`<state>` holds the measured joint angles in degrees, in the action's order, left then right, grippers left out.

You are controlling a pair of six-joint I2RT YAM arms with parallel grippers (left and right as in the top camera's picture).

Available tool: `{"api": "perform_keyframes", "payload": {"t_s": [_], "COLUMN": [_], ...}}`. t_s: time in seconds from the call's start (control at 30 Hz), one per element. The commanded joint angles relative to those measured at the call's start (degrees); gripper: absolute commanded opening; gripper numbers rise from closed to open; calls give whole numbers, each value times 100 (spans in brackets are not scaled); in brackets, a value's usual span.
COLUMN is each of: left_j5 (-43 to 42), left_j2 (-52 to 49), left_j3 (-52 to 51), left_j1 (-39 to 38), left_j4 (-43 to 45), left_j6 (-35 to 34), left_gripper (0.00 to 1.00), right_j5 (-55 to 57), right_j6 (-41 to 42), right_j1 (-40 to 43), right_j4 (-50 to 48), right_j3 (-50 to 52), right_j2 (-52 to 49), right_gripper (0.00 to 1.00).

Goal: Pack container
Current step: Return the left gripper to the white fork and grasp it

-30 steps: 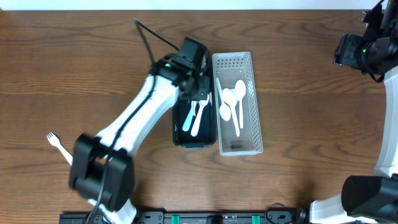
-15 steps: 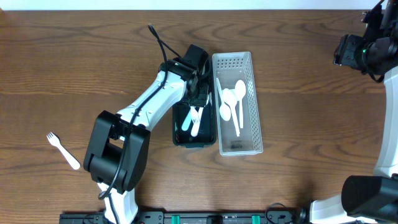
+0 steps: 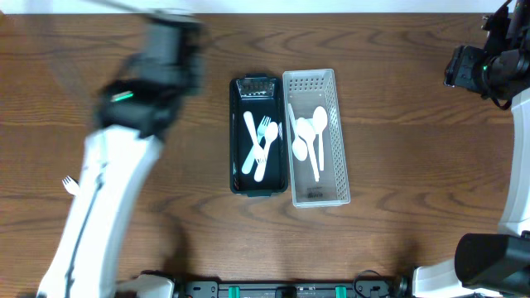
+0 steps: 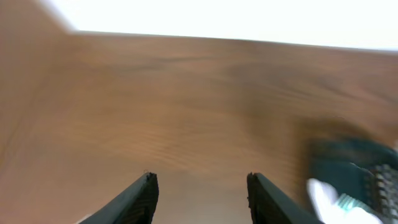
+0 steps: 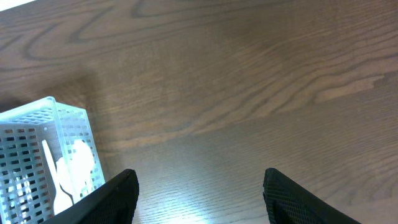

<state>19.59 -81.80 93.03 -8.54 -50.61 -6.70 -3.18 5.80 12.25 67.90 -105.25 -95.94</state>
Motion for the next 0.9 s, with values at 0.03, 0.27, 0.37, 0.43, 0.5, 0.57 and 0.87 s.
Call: {"api": "perform_keyframes", "payload": {"t_s": [0.03,0.27,0.37,0.43,0.5,0.57,0.87], "left_j5": [459,-1408,-1709,-1753,-1751,-1751,-2201], "left_j2": [133,-269,-710,-1016,-1397,-1735,-2992], "left_j3": [-98,-610,-907,-1047,-1169,-1226,-1226], "left_j1": [1757,4371,5062,5327,5528,5606,5501], "left_j4": [-776,-1080,-1034,-966,-868,-752,-227], "left_j6": [-1097,-1475,-1504,-1502,-1366,-1141,168], "left_gripper": [60,71,76,81,82,82,82], "right_j5": [-24,-24,-24,-26,-28,-28,-28], "right_j6": [-76,-74,-74,-74,-74,-72,-72], "right_j1": [85,85,85,85,85,85,85], "right_j4": [-15,-15,-15,-13,-13,-15,-15], "right_j3": [9,9,9,9,9,9,9], "right_j2": [-7,-7,-7,-7,-7,-7,-7], "right_gripper": [68,68,68,68,68,68,68]}}
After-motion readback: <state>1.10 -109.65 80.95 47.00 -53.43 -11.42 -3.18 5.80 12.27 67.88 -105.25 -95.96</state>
